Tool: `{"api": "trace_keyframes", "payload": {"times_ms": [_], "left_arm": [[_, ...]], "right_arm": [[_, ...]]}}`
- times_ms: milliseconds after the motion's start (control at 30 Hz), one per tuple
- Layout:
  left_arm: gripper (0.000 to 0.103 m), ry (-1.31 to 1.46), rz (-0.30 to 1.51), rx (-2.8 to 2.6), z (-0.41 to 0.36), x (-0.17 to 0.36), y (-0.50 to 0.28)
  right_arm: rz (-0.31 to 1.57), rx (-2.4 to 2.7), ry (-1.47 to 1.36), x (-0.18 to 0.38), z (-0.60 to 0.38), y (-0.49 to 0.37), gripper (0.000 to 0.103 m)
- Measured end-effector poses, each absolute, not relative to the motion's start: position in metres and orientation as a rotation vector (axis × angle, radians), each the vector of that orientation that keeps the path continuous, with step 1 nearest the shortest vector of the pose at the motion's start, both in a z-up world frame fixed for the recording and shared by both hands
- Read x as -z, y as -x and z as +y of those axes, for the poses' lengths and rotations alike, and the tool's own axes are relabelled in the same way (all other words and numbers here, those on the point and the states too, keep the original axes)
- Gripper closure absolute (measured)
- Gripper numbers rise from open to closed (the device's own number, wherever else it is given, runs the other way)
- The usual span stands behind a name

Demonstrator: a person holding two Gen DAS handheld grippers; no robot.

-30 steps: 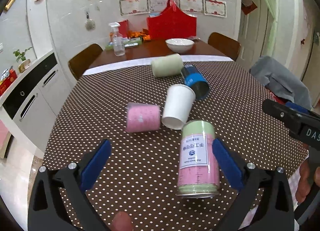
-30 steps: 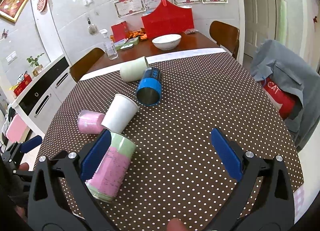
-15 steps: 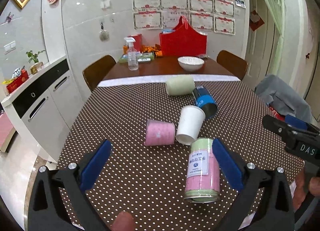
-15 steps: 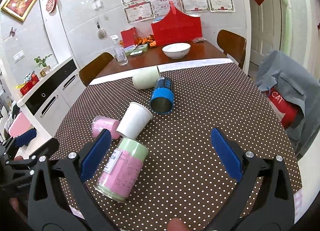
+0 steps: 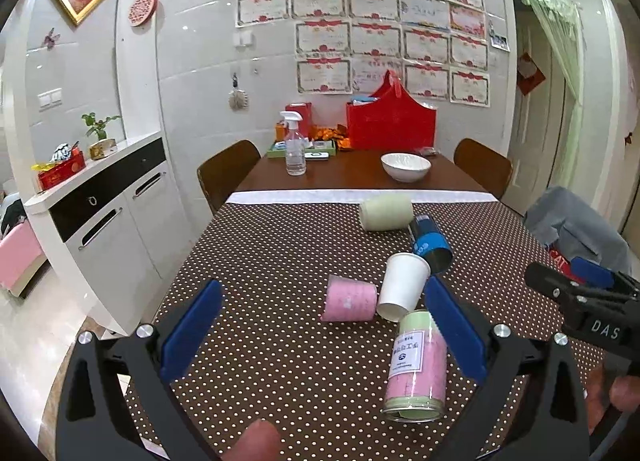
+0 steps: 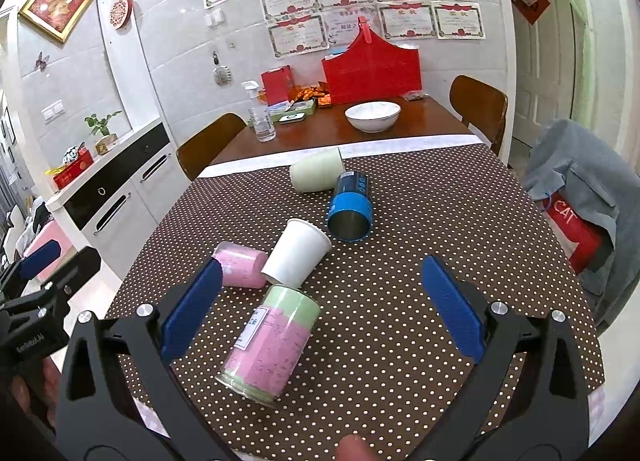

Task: Flip cup upside down
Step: 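Move the right tool to the standing jar and close on its body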

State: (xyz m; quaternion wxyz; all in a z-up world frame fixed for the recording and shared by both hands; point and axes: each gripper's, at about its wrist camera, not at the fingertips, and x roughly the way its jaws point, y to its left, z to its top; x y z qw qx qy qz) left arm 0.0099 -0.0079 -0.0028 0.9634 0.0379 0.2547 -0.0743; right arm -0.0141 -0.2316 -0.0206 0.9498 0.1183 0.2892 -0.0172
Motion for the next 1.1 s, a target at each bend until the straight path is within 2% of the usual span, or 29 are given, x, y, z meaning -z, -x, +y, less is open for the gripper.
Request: {"api": "trace_keyframes", "payload": {"times_ms": [500,1100], "left_arm": [[0.004,-0.02,0.446,0.098,0.022,-0.008,-0.001],[0.004,-0.029,0.534,0.164,0.033,0.023,-0.049]], "right_arm": [[0.598,0.007,-0.228,0.014,-0.218,0.009,0.005],[0.811,0.029,-0.253,0.062,-0.2,-0.037,0.005]]}}
